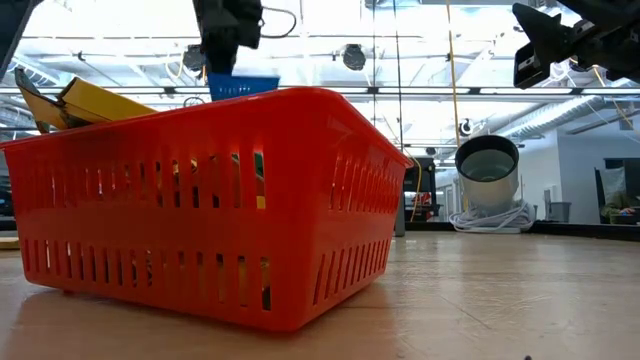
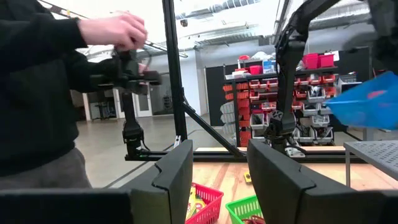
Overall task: Pick & Place Office Desk Supplies
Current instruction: Put the blue basket on the shelf
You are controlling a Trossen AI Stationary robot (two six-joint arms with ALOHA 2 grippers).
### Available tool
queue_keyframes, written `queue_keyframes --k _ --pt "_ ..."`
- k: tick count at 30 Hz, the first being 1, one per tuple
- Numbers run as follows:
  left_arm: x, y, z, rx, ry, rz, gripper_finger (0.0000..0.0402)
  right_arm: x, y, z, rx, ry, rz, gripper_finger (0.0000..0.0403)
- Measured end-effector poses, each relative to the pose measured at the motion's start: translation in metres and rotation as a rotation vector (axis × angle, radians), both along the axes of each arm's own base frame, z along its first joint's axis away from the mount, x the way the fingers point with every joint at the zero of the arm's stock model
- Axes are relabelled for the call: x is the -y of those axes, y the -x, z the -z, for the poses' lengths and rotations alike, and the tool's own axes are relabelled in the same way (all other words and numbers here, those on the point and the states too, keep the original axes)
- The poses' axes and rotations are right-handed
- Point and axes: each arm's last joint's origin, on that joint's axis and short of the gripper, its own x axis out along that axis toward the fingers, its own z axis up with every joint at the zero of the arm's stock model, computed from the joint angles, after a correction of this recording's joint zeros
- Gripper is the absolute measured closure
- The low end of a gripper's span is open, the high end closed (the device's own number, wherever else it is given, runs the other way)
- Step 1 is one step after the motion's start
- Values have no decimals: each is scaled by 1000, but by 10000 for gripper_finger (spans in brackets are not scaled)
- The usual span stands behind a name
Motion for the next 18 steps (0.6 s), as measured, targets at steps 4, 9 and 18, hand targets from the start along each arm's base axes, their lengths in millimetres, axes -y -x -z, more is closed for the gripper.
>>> queue_keyframes --k 4,9,18 --pt "-24 7 11 -30 0 -45 392 0 0 0 0 0 0 261" --pt "-49 12 26 -56 30 -78 396 0 0 0 0 0 0 261" --pt "-53 12 28 18 91 -27 395 0 0 0 0 0 0 261"
